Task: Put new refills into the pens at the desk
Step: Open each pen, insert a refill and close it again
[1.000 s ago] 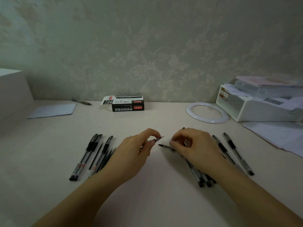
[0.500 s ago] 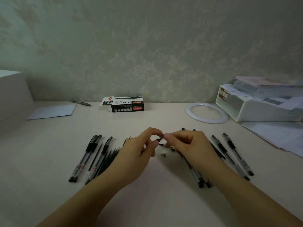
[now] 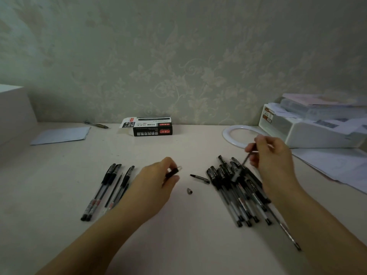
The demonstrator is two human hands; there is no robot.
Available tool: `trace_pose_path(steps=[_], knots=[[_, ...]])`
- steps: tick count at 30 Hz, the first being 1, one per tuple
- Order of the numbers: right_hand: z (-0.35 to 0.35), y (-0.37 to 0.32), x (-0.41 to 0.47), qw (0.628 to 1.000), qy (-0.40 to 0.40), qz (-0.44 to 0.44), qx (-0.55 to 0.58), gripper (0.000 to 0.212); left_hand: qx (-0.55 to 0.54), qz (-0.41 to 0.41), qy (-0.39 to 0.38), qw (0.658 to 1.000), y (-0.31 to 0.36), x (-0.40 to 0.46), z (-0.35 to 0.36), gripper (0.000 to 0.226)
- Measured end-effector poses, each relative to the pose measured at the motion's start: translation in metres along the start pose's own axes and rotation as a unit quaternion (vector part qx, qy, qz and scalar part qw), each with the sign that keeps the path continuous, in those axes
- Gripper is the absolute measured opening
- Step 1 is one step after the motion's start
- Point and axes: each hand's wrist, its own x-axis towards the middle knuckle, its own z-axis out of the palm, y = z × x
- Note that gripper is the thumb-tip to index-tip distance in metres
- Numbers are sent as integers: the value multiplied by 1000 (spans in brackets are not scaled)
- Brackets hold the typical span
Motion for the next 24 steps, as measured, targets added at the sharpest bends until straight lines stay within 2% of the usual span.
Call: trace_pose_path(steps=[2, 4, 6, 8, 11, 15, 21, 24], knots=[[-12, 1, 11, 988, -7, -65, -141, 12, 50, -41, 15, 998, -6, 0, -6, 10], [-19, 4, 16, 950, -31, -119, -288, 11, 91, -74, 15, 993, -12, 0, -11, 14], [-24, 12, 18, 913, -33, -145, -379, 14, 138, -105, 11, 985, -17, -1, -18, 21], [-26, 20, 19, 891, -35, -133, -433, 16, 152, -139, 4, 978, -23, -2, -22, 26], [-25, 28, 21, 869, -52, -96, -483, 18, 163, -167, -12, 972, -27, -2, -24, 25], [-23, 32, 20, 854, -65, -89, -508, 19, 176, -161, -22, 971, -28, -1, -20, 19], [-20, 30, 17, 855, -59, -108, -504, 17, 131, -111, 30, 985, -21, -1, -16, 21], [-17, 27, 13, 860, -57, -143, -487, 17, 114, -83, 4, 990, -12, -2, -9, 27]])
